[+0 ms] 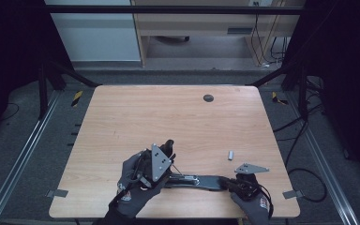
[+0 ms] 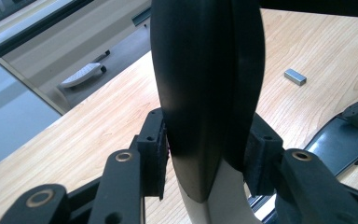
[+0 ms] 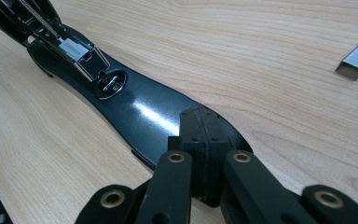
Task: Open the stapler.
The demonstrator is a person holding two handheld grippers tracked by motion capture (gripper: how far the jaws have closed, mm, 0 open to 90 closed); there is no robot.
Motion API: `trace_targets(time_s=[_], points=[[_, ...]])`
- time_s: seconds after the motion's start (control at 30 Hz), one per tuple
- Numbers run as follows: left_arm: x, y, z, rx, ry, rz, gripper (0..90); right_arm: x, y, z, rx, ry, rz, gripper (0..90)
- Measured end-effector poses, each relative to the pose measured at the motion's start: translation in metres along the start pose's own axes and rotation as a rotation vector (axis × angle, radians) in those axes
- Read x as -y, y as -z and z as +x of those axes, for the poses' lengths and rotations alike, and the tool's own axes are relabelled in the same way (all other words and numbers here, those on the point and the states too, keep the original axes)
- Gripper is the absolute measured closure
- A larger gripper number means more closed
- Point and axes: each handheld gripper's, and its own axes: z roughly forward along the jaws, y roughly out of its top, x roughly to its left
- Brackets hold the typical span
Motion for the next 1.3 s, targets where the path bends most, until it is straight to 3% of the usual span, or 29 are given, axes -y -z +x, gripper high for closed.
trace_targets(time_s=[0.73, 1.0, 1.3], points=[[0.01, 0.007, 0.013, -0.009, 0.063, -0.017, 57.0, 0.0, 0.0, 0.0, -0.004, -0.003, 0.0, 90.0], [0.03, 0.018, 0.036, -0.008, 0.144, -0.023, 55.0, 0.0, 0.0, -0.001, -0.007, -0.004, 0.0, 90.0], [0.038, 0.021, 0.042, -0.001, 0.162, -0.047, 54.3, 0.0, 0.0, -0.001, -0.009, -0.002, -0.001, 90.0]])
